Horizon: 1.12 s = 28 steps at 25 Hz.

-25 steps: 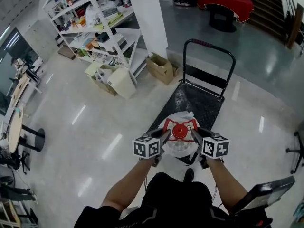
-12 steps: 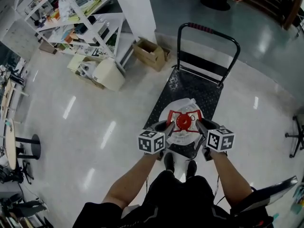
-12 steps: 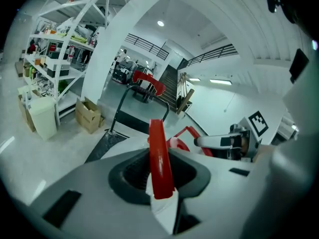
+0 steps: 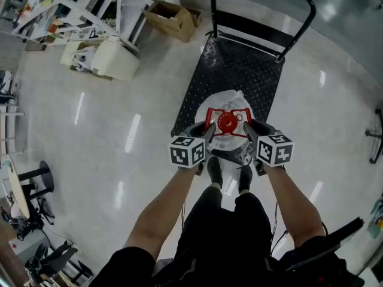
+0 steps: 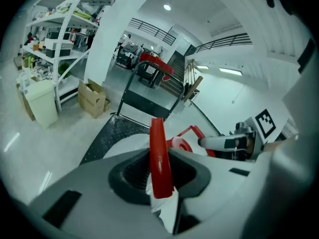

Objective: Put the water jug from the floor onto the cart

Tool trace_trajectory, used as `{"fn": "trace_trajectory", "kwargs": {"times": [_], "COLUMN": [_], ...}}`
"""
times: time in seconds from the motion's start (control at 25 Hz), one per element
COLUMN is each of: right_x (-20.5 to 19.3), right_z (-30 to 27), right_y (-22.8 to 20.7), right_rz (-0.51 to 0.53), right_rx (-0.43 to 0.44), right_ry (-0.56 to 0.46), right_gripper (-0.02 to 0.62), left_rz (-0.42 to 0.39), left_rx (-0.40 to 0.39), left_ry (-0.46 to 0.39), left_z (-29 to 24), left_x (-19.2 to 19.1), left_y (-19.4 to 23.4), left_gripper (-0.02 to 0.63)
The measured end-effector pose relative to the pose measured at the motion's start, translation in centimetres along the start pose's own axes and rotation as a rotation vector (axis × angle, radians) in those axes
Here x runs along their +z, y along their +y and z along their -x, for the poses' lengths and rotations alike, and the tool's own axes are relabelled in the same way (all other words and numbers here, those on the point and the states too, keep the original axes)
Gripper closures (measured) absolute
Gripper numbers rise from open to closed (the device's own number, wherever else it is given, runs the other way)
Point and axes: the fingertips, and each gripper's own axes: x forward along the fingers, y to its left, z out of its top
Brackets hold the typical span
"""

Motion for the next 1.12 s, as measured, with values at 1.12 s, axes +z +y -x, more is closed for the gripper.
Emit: {"fn": "trace_trajectory", "kwargs": {"times": [1.12], "right_x": [3.4], "right_z": [3.2], "right_y": [0.9], "right_rz": [0.033], "right_rx": [-0.005], "right_ry": [-0.083], "right_gripper": [0.495], "left_rz": [-0.150], "left_rx": [0.142], "left_ry": [-0.119], "left_z": [6.1], "left_x": [3.8], "left_y": [2.2], "left_gripper": [0.494]}}
